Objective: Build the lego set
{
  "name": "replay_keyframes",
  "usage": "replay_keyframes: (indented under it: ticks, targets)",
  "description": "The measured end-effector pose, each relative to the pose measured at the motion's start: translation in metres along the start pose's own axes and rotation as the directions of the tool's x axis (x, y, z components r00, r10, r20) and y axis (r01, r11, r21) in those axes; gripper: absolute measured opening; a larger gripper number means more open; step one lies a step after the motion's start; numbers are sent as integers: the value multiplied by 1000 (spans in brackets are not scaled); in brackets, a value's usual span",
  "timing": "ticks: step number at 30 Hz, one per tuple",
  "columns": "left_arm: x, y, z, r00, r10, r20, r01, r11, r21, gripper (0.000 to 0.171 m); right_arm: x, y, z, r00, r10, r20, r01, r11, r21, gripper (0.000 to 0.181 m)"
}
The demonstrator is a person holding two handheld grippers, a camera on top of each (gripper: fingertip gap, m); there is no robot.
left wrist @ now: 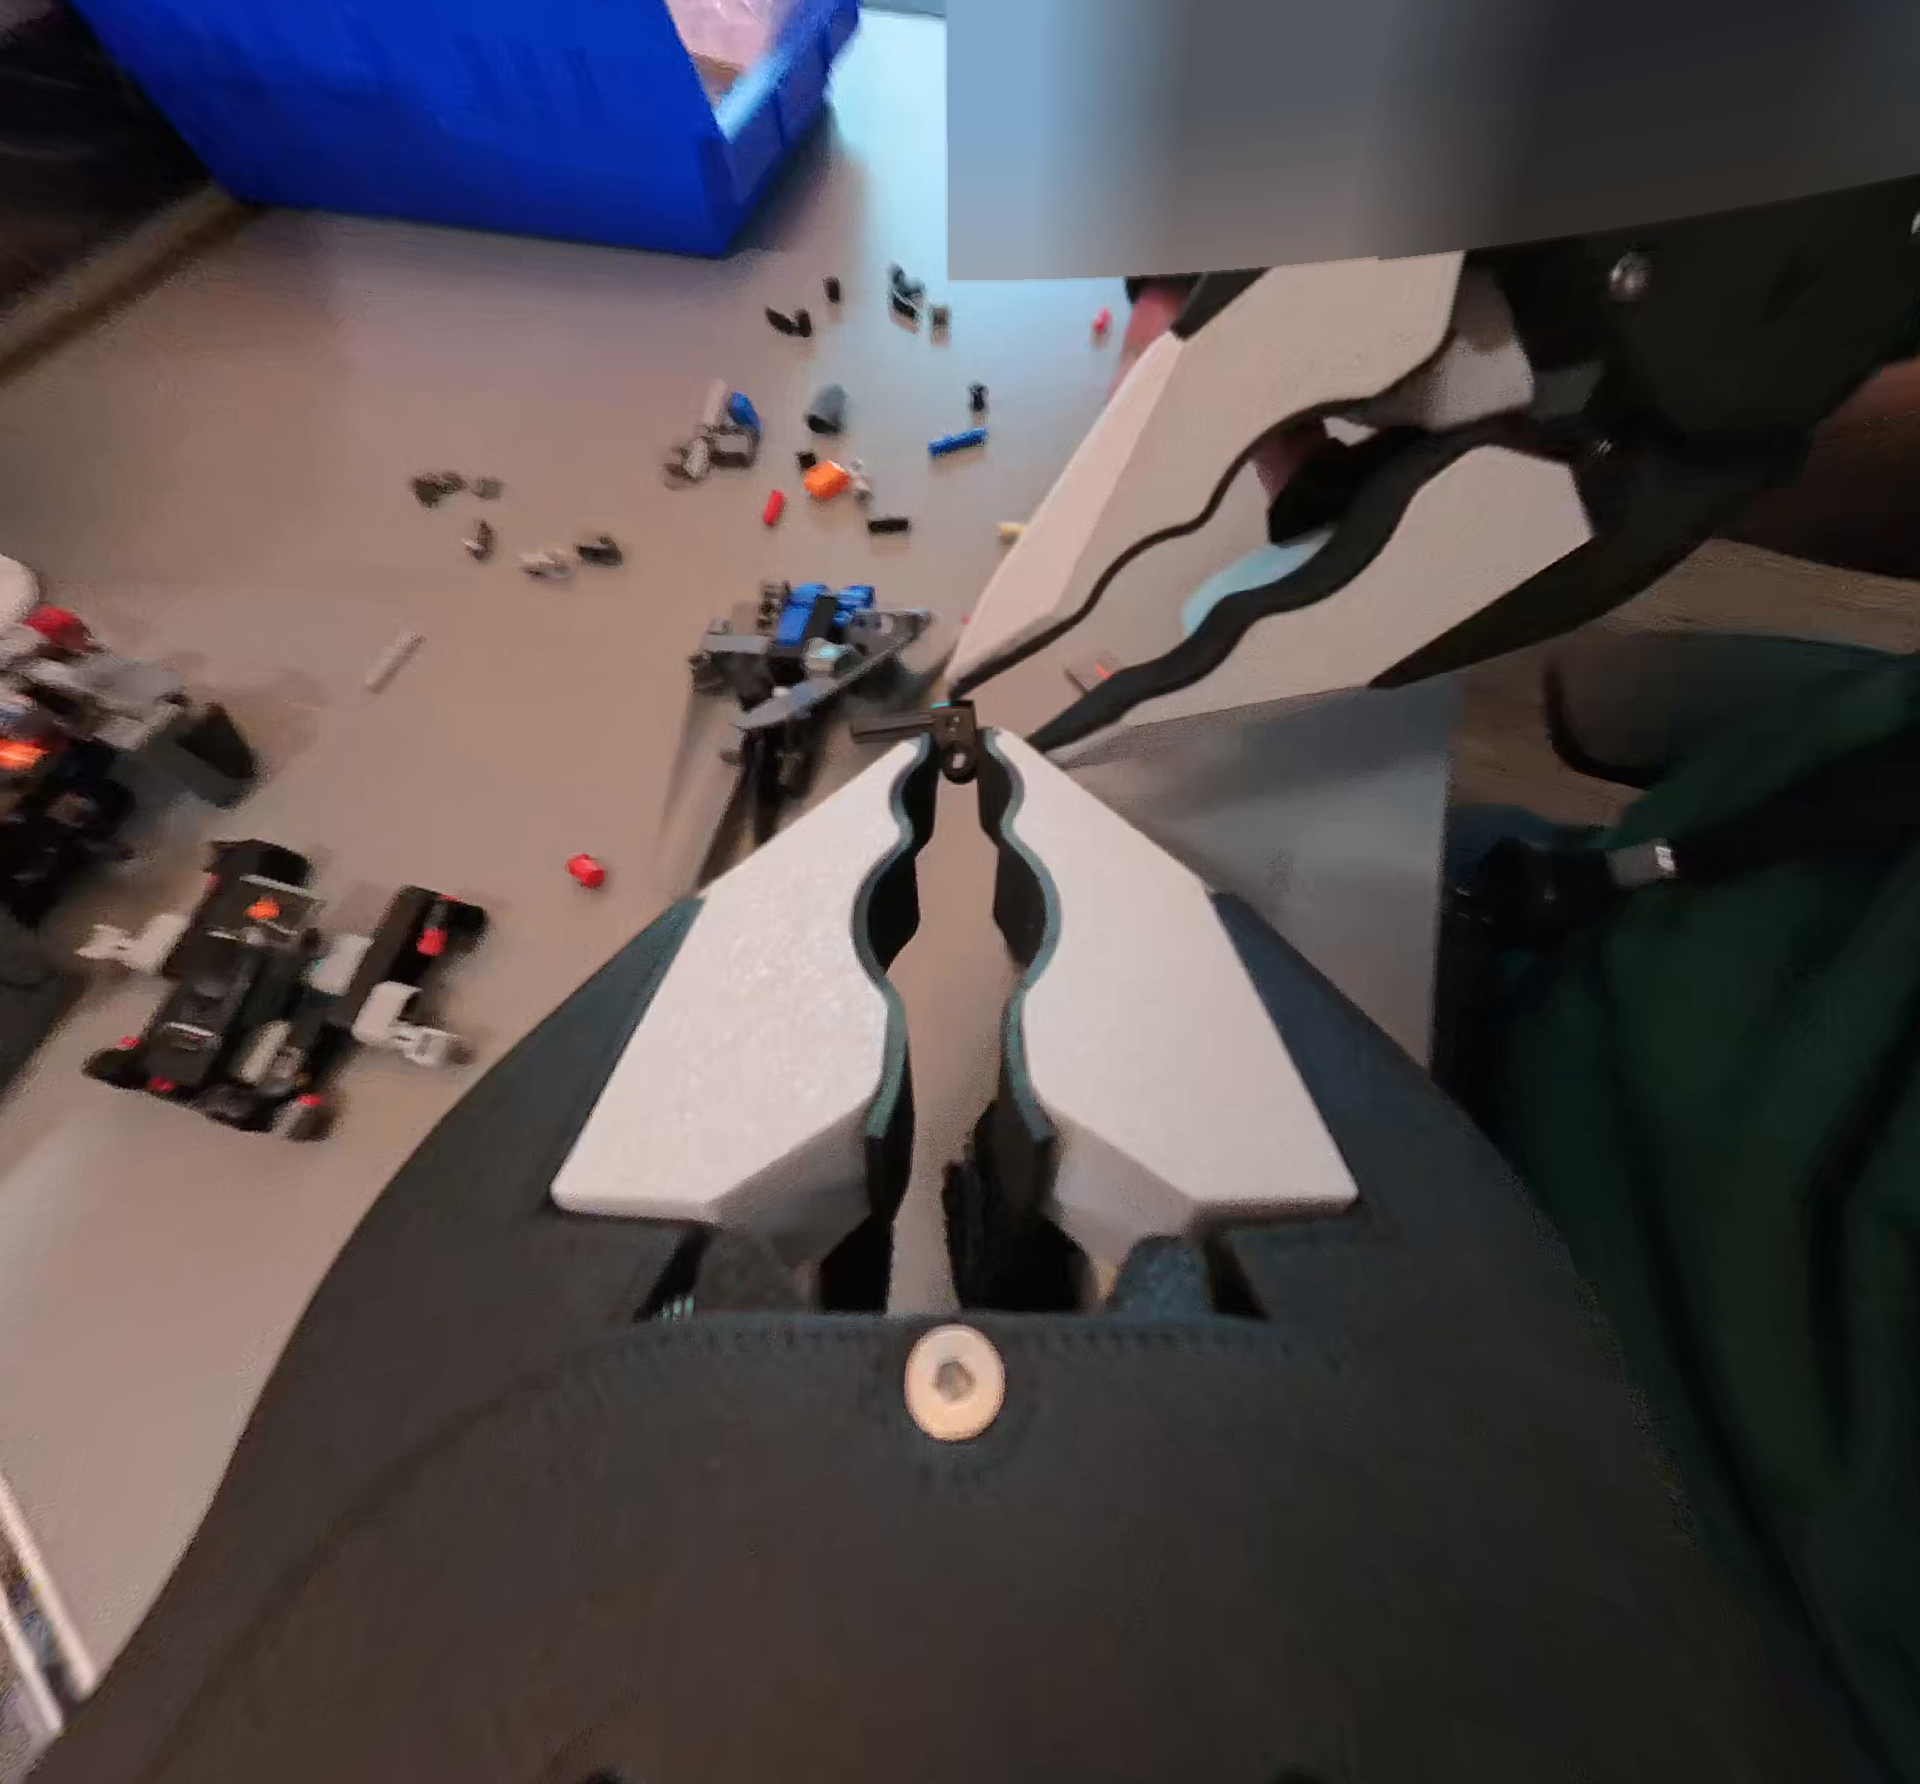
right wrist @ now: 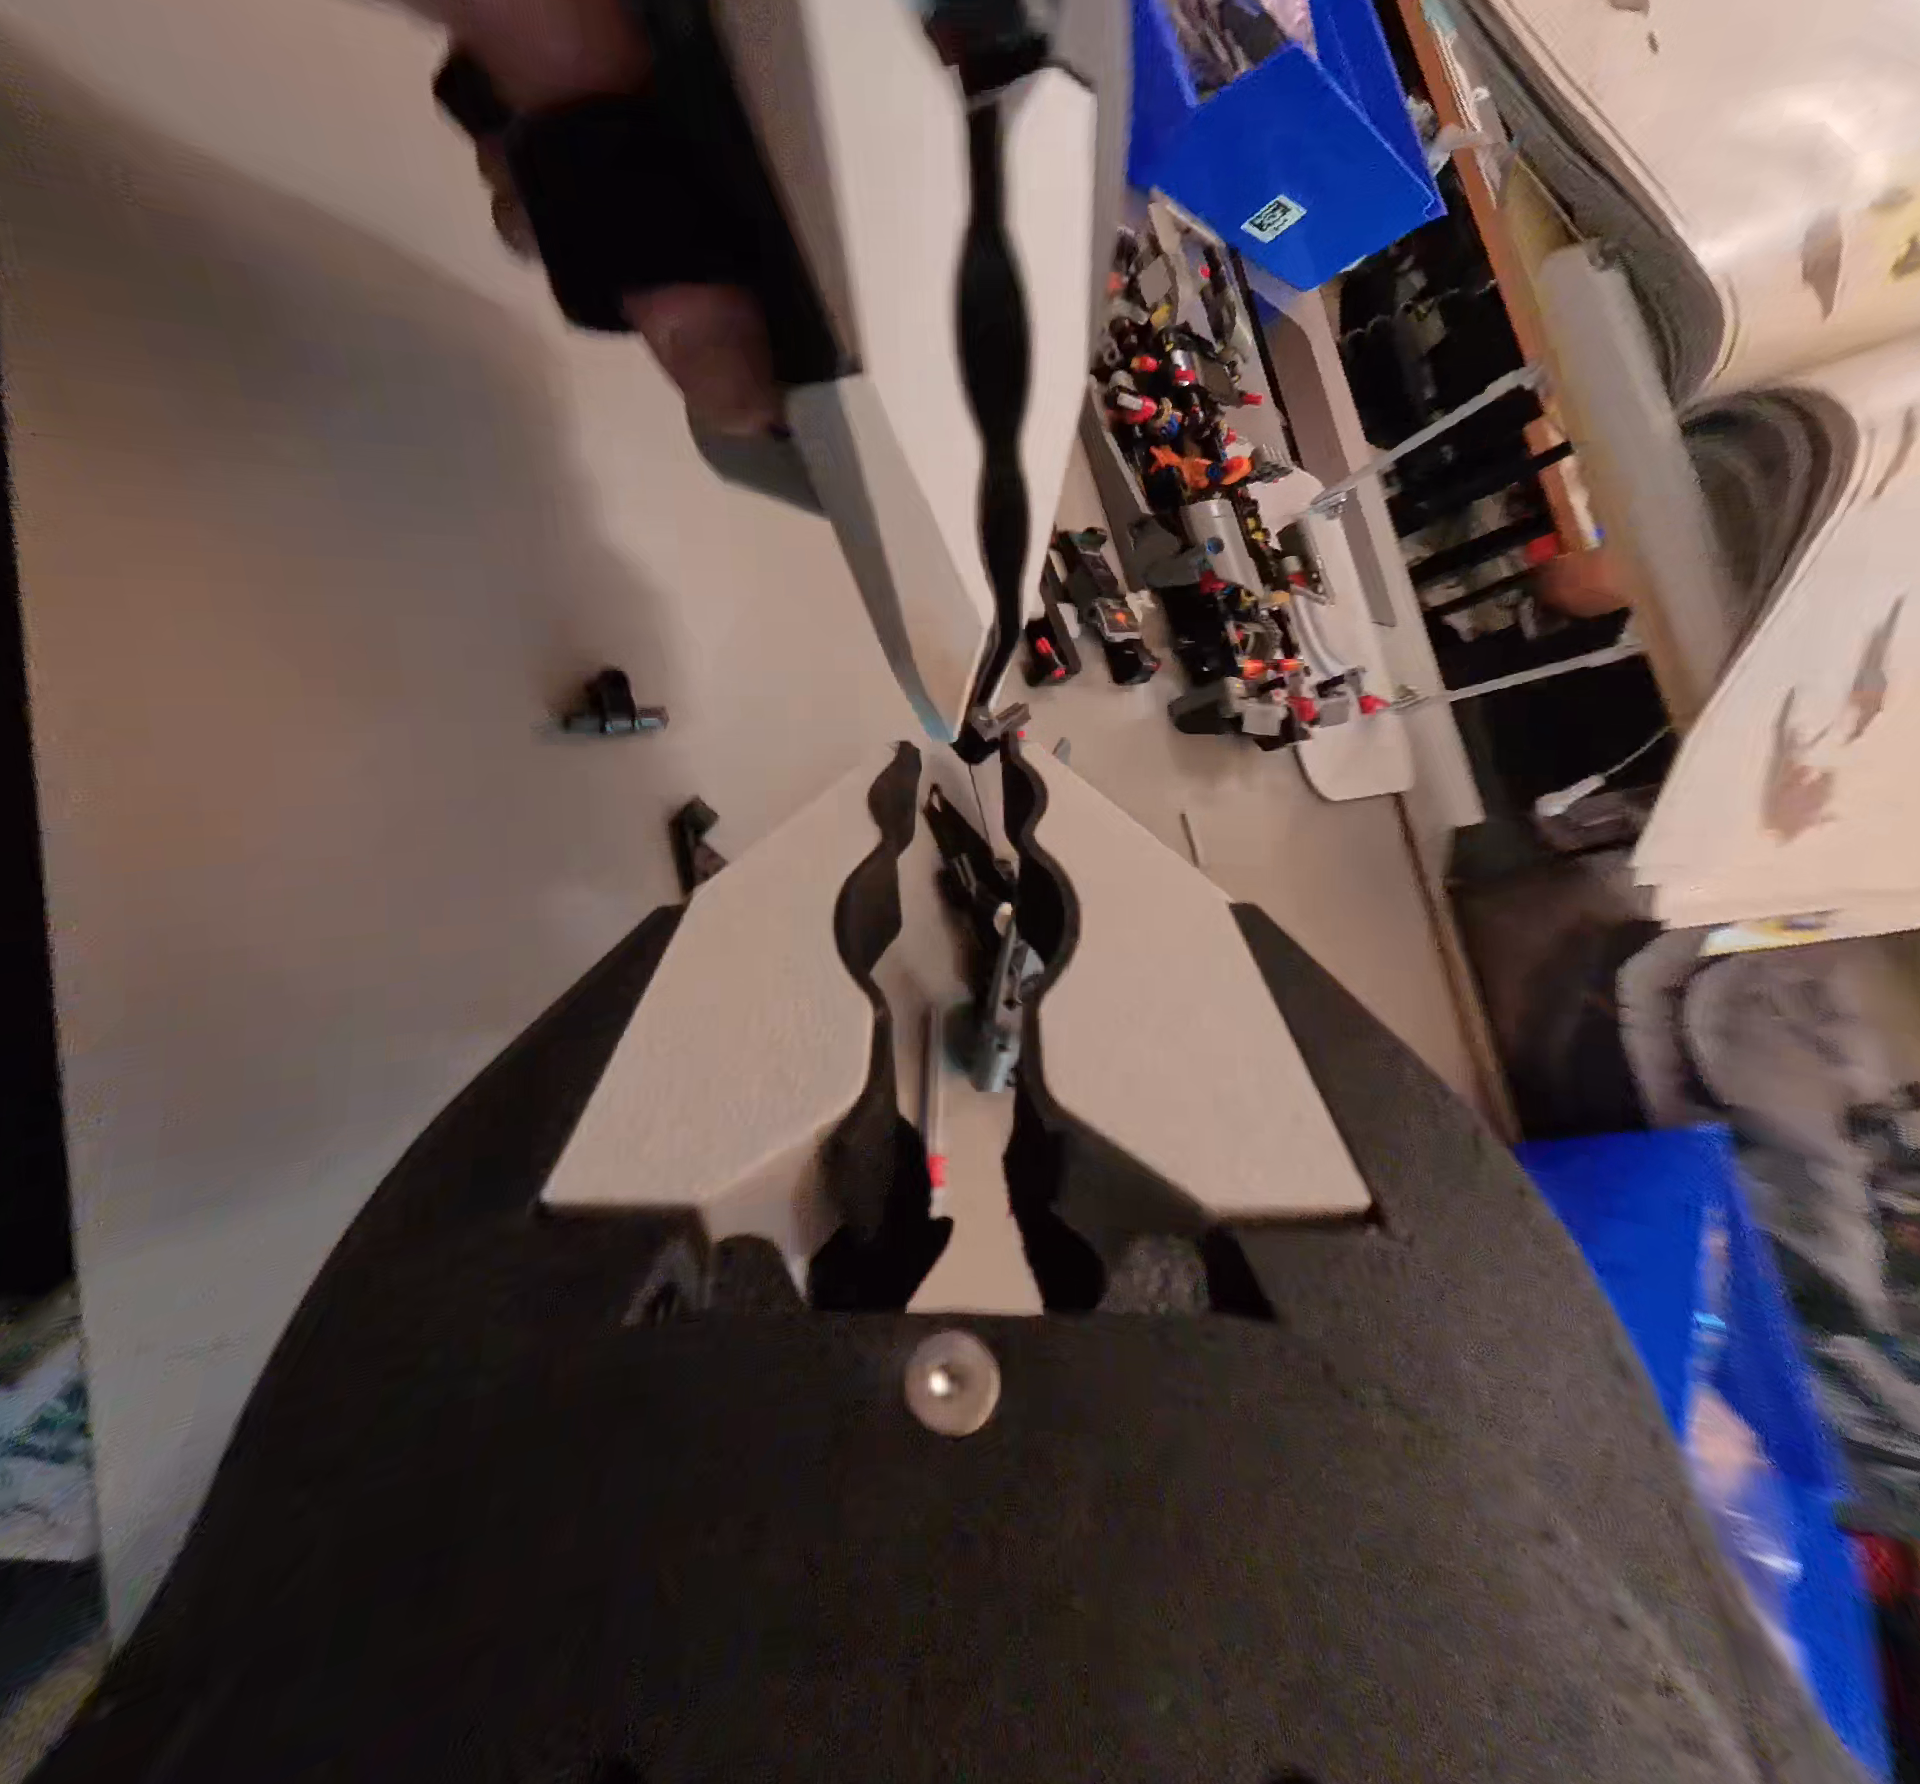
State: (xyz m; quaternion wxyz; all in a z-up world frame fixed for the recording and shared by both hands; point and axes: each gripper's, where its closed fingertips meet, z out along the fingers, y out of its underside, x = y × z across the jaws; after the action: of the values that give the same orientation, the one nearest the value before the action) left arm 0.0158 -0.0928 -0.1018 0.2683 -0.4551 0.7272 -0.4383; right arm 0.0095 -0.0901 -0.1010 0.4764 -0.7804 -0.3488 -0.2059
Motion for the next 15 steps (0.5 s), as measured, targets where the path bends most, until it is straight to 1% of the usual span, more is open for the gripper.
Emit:
replay_keyframes:
  ticks: [3,5,7,11,13,15]
  targets:
    - [4,0,1,999,-23,-40,21,999,-33,5,-2,-1,0,995,-100,-24,99,995,-30,15]
    - [14,-5,3,988,-91,-122,89,996,-20,5,-2,-1,-1,984,-174,-44,172,984,-44,13]
    - [17,-4,5,981,-128,-147,123,992,-38,5,-3,1,-2,979,-200,-28,198,978,-59,12]
    - [19,-4,9,974,-156,-164,147,987,-63,5,-3,5,-4,982,-191,-7,190,979,-67,10]
    - [19,-8,11,973,-159,-169,155,987,-37,5,0,6,-7,989,-149,-3,149,988,-52,9]
    - [18,-13,11,968,-177,-179,177,984,-16,5,3,5,-9,997,-75,9,76,997,-25,9]
